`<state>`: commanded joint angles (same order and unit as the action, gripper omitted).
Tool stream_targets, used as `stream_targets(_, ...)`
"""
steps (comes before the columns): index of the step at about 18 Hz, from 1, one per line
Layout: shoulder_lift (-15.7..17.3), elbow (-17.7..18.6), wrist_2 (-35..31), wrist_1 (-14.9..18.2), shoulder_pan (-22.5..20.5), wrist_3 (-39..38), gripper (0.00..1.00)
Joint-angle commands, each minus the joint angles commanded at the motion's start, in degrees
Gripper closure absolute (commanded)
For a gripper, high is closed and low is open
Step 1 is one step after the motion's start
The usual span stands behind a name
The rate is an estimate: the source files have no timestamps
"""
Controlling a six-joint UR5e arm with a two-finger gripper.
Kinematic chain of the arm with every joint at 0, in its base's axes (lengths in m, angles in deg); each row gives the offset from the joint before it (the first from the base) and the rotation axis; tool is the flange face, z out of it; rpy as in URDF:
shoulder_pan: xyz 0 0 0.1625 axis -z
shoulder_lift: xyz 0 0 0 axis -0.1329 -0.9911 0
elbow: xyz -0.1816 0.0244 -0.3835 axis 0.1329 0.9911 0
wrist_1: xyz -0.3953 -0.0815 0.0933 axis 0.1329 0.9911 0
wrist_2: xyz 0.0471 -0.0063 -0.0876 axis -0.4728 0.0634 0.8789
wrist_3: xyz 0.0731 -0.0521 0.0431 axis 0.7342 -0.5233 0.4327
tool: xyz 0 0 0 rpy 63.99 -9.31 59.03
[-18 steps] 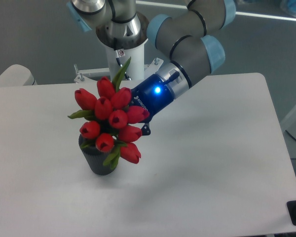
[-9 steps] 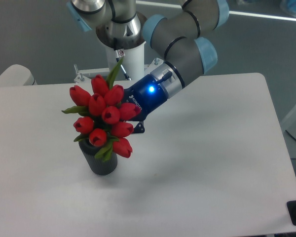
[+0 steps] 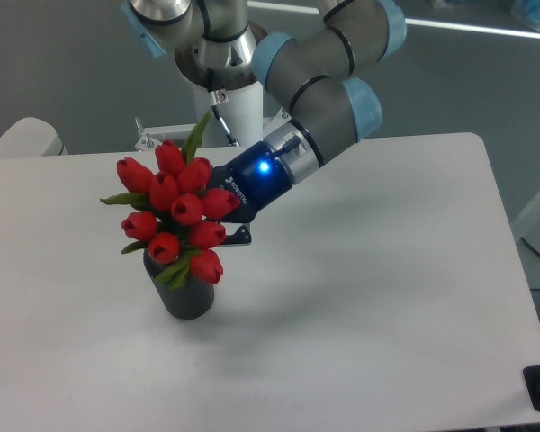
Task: Insert the flowers into the vase
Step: 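Lower the tulip stems down into the black vase opening, then open the gripper to release the tulip stems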
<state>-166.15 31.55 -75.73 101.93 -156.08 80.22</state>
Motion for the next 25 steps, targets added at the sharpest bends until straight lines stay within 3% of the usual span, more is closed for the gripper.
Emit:
stream_targets(19, -4.2, 5.9, -0.8, -0.1, -0.2, 16.4, 0.87)
stream_targets(21, -4.2, 6.2, -0.8, -0.1, -0.4, 17.3, 0.83)
stream_targets(25, -4.2, 6.3, -0.8, -0.1, -0.7, 17.8, 0.51)
